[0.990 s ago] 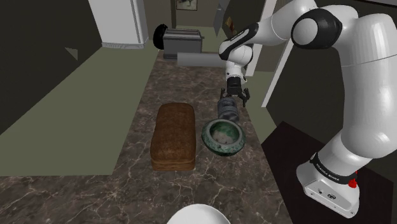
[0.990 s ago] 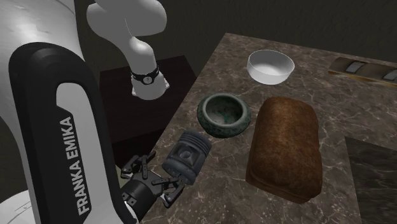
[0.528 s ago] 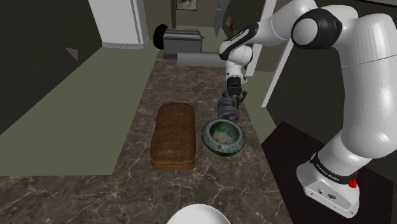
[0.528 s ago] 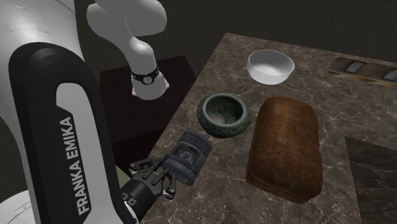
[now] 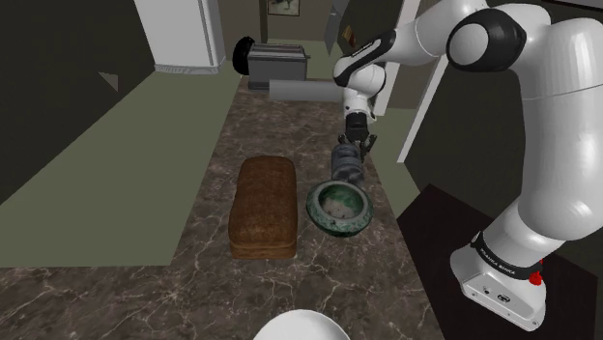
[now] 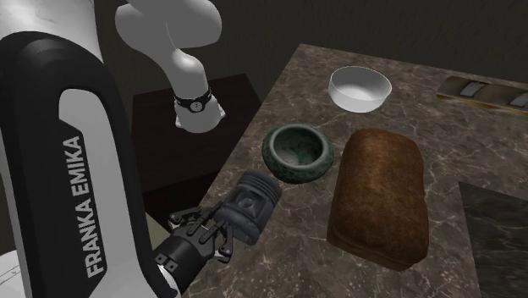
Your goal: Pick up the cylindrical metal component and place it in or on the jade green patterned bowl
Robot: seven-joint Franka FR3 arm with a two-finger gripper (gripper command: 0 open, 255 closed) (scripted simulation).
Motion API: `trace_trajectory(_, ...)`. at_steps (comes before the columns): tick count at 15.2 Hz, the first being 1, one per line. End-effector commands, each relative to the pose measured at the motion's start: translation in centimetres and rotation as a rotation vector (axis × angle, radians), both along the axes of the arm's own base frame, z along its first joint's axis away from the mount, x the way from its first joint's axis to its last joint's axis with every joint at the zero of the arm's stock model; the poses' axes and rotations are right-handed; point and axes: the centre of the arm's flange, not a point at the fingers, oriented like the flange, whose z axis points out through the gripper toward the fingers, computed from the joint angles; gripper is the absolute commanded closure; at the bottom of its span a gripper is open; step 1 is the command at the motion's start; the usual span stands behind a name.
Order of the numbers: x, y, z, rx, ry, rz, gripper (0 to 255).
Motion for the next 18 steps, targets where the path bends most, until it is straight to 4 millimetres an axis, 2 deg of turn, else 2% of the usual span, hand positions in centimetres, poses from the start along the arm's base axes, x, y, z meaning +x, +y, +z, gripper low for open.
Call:
trace_trajectory(1,0.0,0.1,1.1,0.000,0.000,0.000,255)
trace_trajectory(18,0.0,0.1,10.0,0.000,0.000,0.000,255)
